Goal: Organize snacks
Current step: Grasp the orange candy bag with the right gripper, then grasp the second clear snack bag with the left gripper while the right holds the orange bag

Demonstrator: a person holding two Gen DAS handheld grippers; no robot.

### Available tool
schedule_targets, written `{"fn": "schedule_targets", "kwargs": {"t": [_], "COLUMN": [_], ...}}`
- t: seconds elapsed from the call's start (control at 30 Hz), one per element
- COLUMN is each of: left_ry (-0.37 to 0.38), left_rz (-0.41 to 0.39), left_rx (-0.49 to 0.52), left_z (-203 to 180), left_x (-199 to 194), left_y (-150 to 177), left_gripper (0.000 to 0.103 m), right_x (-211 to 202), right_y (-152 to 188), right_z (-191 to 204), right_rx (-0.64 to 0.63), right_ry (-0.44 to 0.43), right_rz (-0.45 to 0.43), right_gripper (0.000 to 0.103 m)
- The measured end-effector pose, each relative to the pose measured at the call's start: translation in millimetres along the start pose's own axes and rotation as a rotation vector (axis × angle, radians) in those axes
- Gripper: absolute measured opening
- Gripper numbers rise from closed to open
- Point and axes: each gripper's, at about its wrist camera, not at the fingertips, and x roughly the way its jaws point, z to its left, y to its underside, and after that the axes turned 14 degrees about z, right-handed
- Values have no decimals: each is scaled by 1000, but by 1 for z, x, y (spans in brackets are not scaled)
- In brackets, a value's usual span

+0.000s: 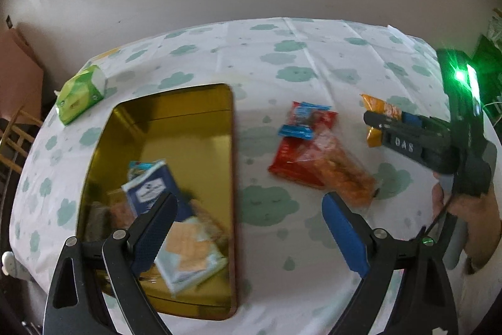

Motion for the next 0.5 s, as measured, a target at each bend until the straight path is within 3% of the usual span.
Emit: {"fn": "schedule_targets", "kwargs": {"t": [0.33, 0.5], "left_ry": [134, 166], "left_rz": [55, 121], "left_rx": [-15, -94], "left_z": [-33, -41], "left_x": [14, 31], "left_y": [-13, -27], "left_gripper": [92, 92], "right_x": [-33, -42], "right_y": [49, 62], "right_z": [-68, -65], "right_rx": [126, 79], "right_ry": [51, 67], "right_rz": [-20, -30], "right_gripper": [49, 49]}}
